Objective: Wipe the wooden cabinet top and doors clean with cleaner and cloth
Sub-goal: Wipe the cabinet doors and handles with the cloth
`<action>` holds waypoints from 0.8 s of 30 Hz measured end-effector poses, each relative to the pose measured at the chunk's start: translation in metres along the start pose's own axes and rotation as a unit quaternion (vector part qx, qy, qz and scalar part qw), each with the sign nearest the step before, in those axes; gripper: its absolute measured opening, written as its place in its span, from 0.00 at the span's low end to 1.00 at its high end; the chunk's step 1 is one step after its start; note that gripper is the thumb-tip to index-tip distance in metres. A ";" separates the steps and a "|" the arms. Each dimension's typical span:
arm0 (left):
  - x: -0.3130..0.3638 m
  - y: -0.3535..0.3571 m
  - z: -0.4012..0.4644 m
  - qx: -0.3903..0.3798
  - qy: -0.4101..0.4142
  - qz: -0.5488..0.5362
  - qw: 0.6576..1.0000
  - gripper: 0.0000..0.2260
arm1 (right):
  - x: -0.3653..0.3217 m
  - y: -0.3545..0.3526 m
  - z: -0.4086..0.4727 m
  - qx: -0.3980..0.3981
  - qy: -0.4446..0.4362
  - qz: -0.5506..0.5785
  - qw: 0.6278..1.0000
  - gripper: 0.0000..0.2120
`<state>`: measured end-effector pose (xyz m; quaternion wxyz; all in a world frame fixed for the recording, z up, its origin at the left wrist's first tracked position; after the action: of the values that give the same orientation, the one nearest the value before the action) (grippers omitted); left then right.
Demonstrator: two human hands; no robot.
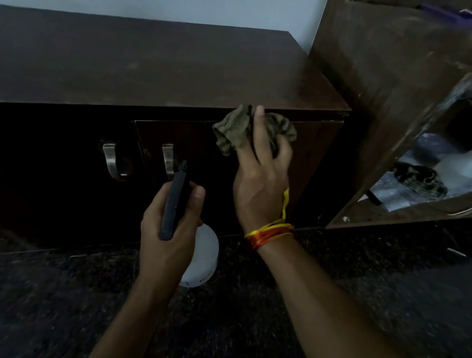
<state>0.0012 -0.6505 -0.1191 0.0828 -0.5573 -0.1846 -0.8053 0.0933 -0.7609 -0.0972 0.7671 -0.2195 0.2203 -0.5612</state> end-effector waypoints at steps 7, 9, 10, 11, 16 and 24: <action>0.000 0.001 0.001 0.000 -0.002 -0.020 1.000 0.17 | 0.060 -0.003 0.013 -0.005 0.132 -0.022 0.991 0.24; 0.000 0.002 0.002 -0.005 -0.004 -0.019 1.000 0.15 | 0.066 -0.003 0.016 0.006 0.148 -0.024 0.989 0.21; 0.000 0.003 0.001 -0.006 -0.004 -0.018 1.000 0.15 | 0.066 -0.001 0.016 0.013 0.148 -0.025 0.989 0.21; 0.000 0.003 0.000 -0.007 -0.005 -0.017 1.000 0.15 | 0.066 0.000 0.016 0.020 0.151 -0.021 0.988 0.21; -0.006 0.003 -0.003 -0.012 -0.021 -0.014 1.000 0.12 | 0.070 0.014 -0.011 -0.018 0.188 0.000 0.982 0.18; -0.008 0.005 -0.004 -0.018 -0.028 -0.022 0.999 0.10 | 0.061 0.008 -0.010 -0.006 0.204 0.060 0.977 0.20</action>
<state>0.0024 -0.6575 -0.1263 0.0501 -0.5767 -0.1843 -0.7943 0.1102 -0.8183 -0.1150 0.7369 -0.0915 0.3878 -0.5462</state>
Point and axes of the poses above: each hand's wrist, its own z-axis towards the middle knuckle, its own y-axis out of the palm, x = y × z, the point moved 2 cm from there along z, towards the middle knuckle, and after that the axes turned 15 degrees about -z, right-handed, at the moved point
